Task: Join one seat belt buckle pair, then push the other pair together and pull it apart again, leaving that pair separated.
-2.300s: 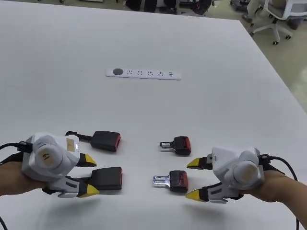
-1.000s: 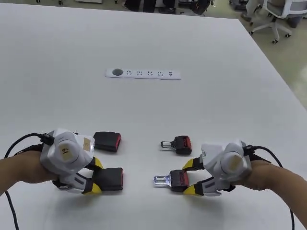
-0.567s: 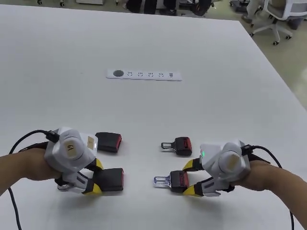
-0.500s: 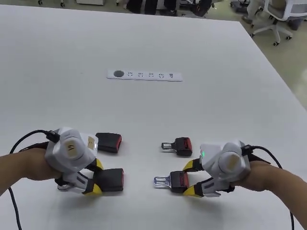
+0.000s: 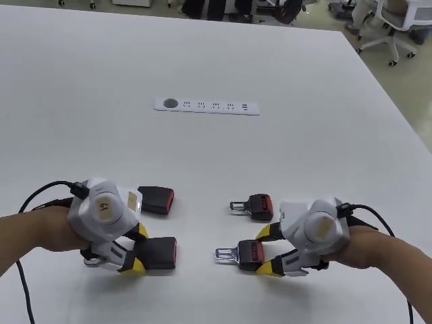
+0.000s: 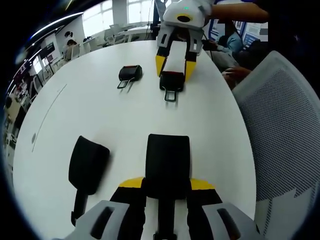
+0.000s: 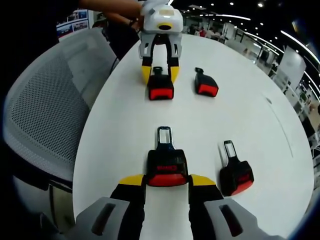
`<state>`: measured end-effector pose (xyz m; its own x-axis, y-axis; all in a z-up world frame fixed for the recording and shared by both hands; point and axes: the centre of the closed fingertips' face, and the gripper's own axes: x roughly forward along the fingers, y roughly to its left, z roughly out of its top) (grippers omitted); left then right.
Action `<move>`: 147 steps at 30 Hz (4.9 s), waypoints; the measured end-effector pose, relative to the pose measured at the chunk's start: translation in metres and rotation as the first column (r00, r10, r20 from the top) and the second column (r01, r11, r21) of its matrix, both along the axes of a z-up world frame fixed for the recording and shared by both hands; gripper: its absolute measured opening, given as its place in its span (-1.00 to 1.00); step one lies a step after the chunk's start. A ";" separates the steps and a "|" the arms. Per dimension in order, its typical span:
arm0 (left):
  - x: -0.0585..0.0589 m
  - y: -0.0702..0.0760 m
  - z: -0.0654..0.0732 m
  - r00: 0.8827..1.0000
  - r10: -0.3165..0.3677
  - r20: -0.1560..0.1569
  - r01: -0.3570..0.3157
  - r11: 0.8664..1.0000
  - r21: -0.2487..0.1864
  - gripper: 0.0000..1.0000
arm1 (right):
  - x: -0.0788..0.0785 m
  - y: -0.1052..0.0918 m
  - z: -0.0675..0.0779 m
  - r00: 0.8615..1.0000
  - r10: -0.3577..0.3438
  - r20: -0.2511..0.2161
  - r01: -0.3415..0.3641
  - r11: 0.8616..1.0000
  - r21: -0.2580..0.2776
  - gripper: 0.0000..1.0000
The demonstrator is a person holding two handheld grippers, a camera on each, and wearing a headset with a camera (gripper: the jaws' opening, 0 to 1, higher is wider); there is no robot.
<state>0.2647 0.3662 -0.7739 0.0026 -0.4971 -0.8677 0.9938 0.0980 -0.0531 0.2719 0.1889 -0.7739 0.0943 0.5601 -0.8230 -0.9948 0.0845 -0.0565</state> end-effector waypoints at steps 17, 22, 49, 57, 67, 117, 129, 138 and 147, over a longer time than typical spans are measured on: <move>0.002 0.002 -0.002 1.000 -0.004 -0.009 0.004 1.000 0.010 -0.36 | 0.000 0.024 0.000 1.000 0.007 -0.008 -0.006 1.000 0.013 -0.41; 0.002 0.002 -0.003 1.000 -0.007 -0.011 0.007 1.000 0.013 -0.36 | 0.002 0.030 -0.001 1.000 0.004 -0.009 -0.004 1.000 0.020 -0.41; 0.004 0.005 -0.005 1.000 -0.005 -0.017 0.005 1.000 0.017 -0.36 | 0.001 0.068 0.004 1.000 0.026 -0.007 -0.026 0.999 0.047 -0.41; 0.003 0.004 -0.005 1.000 -0.007 -0.017 0.007 1.000 0.020 -0.35 | 0.000 0.073 0.003 1.000 0.025 -0.012 -0.024 0.999 0.046 -0.41; 0.003 0.003 -0.004 1.000 -0.005 -0.018 0.005 1.000 0.021 -0.35 | -0.001 0.082 0.003 1.000 0.027 -0.013 -0.027 0.998 0.056 -0.41; 0.001 0.002 -0.004 1.000 -0.026 0.012 0.026 1.000 0.017 -0.38 | -0.003 0.104 0.001 1.000 0.022 -0.002 -0.022 0.998 0.066 -0.48; 0.002 0.002 -0.004 1.000 -0.021 0.018 0.021 1.000 0.012 -0.39 | -0.001 0.107 -0.002 1.000 -0.005 -0.011 0.005 0.998 0.055 -0.50; 0.002 0.001 -0.004 0.999 -0.026 0.019 0.026 1.000 0.013 -0.39 | -0.001 0.110 -0.001 1.000 -0.010 -0.009 0.010 0.999 0.042 -0.50; 0.002 0.001 -0.004 1.000 -0.021 0.014 0.021 0.999 0.026 -0.38 | -0.003 0.109 -0.001 1.000 0.006 0.002 -0.006 0.999 0.042 -0.47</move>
